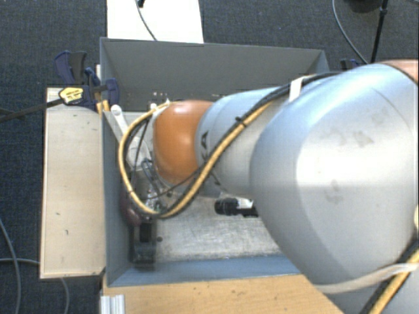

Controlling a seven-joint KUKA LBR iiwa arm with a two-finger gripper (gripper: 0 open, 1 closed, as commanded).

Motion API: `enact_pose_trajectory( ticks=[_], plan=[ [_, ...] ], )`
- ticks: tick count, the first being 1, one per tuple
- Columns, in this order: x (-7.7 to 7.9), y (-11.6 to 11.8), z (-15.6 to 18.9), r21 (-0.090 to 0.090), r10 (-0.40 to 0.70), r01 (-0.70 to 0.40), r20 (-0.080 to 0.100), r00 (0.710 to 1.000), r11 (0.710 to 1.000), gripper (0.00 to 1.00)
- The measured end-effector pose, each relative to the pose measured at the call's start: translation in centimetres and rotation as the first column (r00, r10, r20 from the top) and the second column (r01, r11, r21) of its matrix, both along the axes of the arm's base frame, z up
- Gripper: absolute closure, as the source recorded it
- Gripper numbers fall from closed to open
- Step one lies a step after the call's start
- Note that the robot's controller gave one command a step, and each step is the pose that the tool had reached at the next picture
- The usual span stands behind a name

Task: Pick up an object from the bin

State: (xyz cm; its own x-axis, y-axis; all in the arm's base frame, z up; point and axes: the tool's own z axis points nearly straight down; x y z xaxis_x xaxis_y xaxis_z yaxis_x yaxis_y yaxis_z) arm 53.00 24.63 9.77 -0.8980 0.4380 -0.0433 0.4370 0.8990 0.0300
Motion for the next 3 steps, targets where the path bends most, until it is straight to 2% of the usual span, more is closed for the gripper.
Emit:
enact_pose_trajectory(
  ticks=[1,2,3],
  plan=[
    [-0.2,-0.3,2.7,-0.003,-0.034,0.034,-0.025,0.999,0.999,1.0],
    [1.4,0.1,5.2,-0.004,-0.046,0.045,-0.043,0.998,0.999,1.0],
    [1.8,0.1,4.7,-0.004,-0.044,0.044,-0.044,0.998,0.999,1.0]
  ],
)
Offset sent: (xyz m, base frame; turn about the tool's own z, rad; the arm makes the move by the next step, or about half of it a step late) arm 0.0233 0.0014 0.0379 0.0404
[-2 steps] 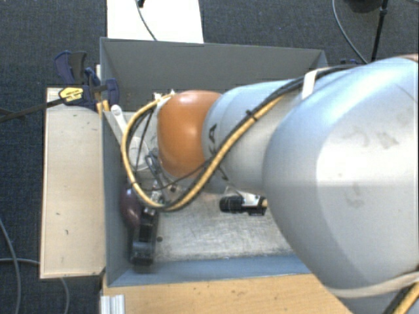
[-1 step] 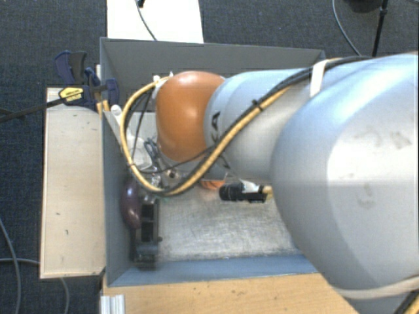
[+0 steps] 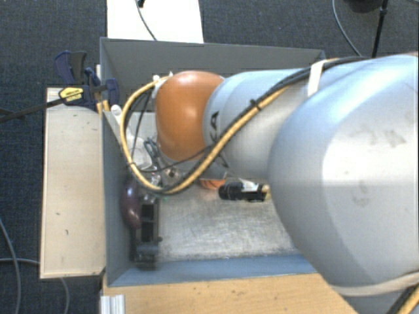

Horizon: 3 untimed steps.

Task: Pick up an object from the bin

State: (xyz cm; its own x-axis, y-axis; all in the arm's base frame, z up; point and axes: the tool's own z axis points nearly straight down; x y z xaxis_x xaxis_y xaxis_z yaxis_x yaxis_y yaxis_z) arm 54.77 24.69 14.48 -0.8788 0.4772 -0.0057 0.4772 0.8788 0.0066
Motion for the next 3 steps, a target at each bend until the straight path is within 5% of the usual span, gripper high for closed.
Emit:
enact_pose_trajectory(
  ticks=[1,2,3],
  plan=[
    [-0.9,-1.3,-0.5,-0.005,0.002,-0.002,-0.009,1.0,1.0,1.0],
    [-1.5,0.2,0.5,-0.001,-0.175,0.175,-0.005,0.985,0.985,0.0],
    [-1.5,0.2,0.5,-0.002,-0.174,0.174,-0.005,0.985,0.985,0.0]
  ],
)
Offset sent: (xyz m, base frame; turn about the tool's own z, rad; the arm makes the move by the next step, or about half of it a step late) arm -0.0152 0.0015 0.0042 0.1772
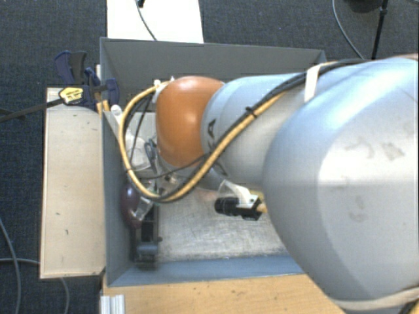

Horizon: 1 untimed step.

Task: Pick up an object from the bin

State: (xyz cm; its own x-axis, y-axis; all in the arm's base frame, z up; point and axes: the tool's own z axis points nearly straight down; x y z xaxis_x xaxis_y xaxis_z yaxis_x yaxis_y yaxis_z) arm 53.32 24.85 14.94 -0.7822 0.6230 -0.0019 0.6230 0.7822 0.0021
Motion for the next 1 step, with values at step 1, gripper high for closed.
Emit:
enact_pose_trajectory(
  ticks=[1],
  plan=[
    [-2.92,0.51,-6.12,0.02,-0.229,0.228,0.006,0.974,0.973,1.0]
  ],
)
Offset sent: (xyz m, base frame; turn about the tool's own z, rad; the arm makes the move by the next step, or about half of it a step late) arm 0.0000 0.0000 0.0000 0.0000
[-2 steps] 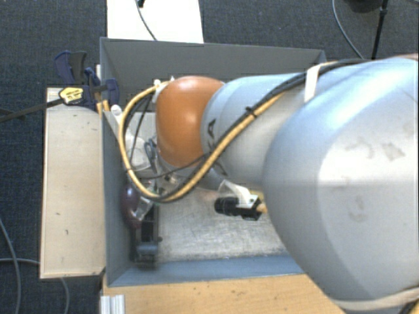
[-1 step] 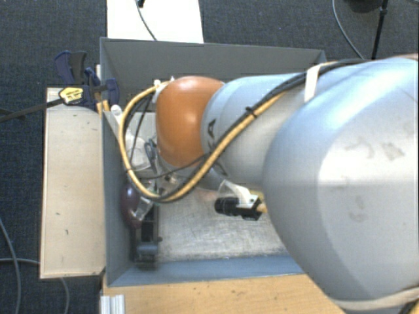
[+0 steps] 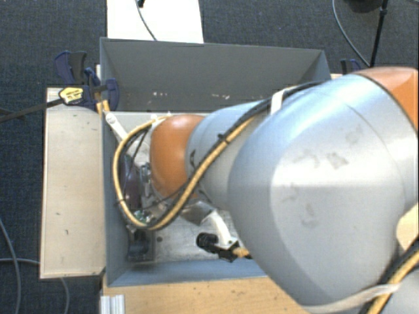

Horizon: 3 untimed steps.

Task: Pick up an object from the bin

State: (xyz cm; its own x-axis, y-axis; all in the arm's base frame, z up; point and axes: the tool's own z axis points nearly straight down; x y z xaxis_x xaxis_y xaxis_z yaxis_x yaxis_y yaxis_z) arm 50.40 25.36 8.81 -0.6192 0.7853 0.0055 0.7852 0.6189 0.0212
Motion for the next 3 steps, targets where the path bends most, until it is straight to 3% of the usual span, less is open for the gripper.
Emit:
enact_pose_trajectory(
  ticks=[2,3],
  plan=[
    [0.2,-0.4,0.2,-0.009,-0.002,0.002,-0.003,1.0,1.0,1.0],
    [-0.1,-1.3,3.8,-0.025,-0.007,0.007,-0.022,1.0,1.0,1.0]
  ],
)
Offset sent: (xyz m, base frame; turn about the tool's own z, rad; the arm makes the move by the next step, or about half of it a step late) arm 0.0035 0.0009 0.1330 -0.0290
